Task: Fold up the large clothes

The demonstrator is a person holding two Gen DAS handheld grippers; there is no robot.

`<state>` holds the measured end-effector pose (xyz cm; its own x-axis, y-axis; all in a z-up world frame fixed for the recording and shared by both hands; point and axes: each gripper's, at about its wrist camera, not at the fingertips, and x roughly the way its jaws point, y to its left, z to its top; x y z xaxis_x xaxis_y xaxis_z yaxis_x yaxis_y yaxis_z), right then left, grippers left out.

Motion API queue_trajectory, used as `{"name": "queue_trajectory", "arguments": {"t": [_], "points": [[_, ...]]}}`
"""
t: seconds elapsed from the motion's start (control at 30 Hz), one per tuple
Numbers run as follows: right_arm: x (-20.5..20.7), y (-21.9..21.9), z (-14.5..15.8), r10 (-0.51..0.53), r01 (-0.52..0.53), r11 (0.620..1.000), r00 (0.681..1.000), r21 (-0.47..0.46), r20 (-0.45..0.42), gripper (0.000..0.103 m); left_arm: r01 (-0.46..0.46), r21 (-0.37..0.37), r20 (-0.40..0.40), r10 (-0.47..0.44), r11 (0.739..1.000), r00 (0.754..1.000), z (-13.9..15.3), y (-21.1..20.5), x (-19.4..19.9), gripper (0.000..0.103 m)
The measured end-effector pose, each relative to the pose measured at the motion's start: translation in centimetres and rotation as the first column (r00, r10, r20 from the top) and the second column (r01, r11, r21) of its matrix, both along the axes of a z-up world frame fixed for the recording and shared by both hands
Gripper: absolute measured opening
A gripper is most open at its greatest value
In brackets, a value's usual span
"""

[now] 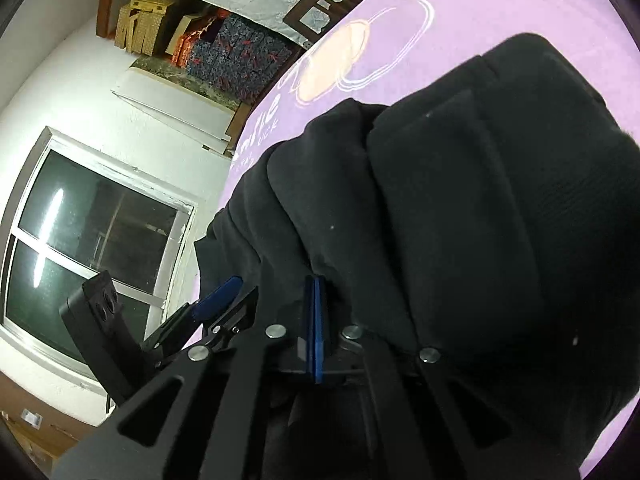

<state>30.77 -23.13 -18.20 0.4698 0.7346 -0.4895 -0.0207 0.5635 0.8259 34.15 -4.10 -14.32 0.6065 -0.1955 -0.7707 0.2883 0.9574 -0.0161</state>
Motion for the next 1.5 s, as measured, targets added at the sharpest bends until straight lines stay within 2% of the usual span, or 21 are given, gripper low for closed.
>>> {"name": "queue_trajectory", "arguments": {"t": [0.1,0.23,0.37,0.5,0.6,0.67,0.77,0.87,0.93,1.07,1.23,1.3,1.37,1.43,1.5], "points": [[-0.2,0.1,0.4,-0.005,0.005,1.0,1.0,-0.018,0.005,0.0,-0.008,-0.056,-0.03,0.006,0.998,1.0,1.3,1.0,-1.4,0.059],[-2.6,0.0,3.5,-0.026,0.035,0.992,0.997,-0.122,0.071,0.007,0.008,-0.082,-0.024,-0.01,0.997,1.0,2.7,1.9,-4.3,0.061],[-5.5,-0.2,5.6,-0.008,0.019,0.996,0.993,-0.093,0.118,0.007,0.06,-0.095,-0.029,-0.063,0.994,0.998,2.7,2.1,-8.1,0.064],[-8.5,0.4,6.5,0.03,-0.016,0.995,0.99,-0.097,0.14,0.007,0.08,-0.07,-0.042,-0.083,0.994,0.996,1.6,1.6,-9.5,0.065],[-10.0,1.1,6.0,0.049,-0.039,0.996,0.992,-0.083,0.12,0.008,0.062,-0.076,-0.078,-0.068,0.995,0.995,0.6,1.8,-8.9,0.068],[-10.7,1.3,5.0,0.055,-0.049,0.996,0.995,-0.08,0.085,0.008,0.048,-0.097,-0.115,-0.06,0.994,0.992,-0.2,2.3,-7.8,0.076],[-11.0,0.8,3.3,0.055,-0.052,0.995,0.998,-0.088,0.029,0.006,0.043,-0.085,-0.105,-0.052,0.995,0.993,-0.4,2.3,-7.5,0.081],[-10.3,0.4,1.6,0.042,-0.043,0.999,0.999,-0.028,-0.034,0.001,0.018,-0.041,-0.082,-0.022,0.999,0.996,-0.7,1.8,-7.2,0.09],[-9.8,0.3,1.0,0.037,-0.037,0.999,0.998,-0.008,-0.047,0.0,0.008,-0.045,-0.091,-0.012,0.999,0.996,-0.8,1.8,-6.6,0.093],[-8.7,0.7,0.8,0.039,-0.04,0.999,0.999,-0.031,-0.033,0.0,0.001,-0.027,-0.085,-0.003,1.0,0.996,-0.7,1.7,-6.5,0.094],[-8.7,1.2,1.7,0.051,-0.052,0.994,0.999,-0.091,-0.012,0.001,-0.025,-0.082,-0.106,0.016,0.996,0.994,0.2,3.0,-8.2,0.091],[-9.9,1.0,2.5,0.046,-0.045,0.995,0.999,-0.086,0.004,0.01,-0.03,-0.112,-0.096,0.02,0.993,0.995,1.1,4.0,-10.3,0.09],[-11.9,0.5,4.0,0.043,-0.04,0.997,0.998,-0.061,0.043,0.05,-0.02,-0.136,-0.097,0.006,0.99,0.995,1.7,4.9,-12.6,0.09],[-14.5,0.2,5.4,0.04,-0.036,0.997,0.997,-0.064,0.069,0.057,-0.019,-0.13,-0.083,0.008,0.991,0.997,2.1,5.8,-14.9,0.09],[-17.1,-0.2,6.4,0.048,-0.041,0.995,0.996,-0.087,0.08,0.057,-0.036,-0.114,-0.061,0.029,0.993,0.998,2.6,7.4,-17.6,0.09]]}}
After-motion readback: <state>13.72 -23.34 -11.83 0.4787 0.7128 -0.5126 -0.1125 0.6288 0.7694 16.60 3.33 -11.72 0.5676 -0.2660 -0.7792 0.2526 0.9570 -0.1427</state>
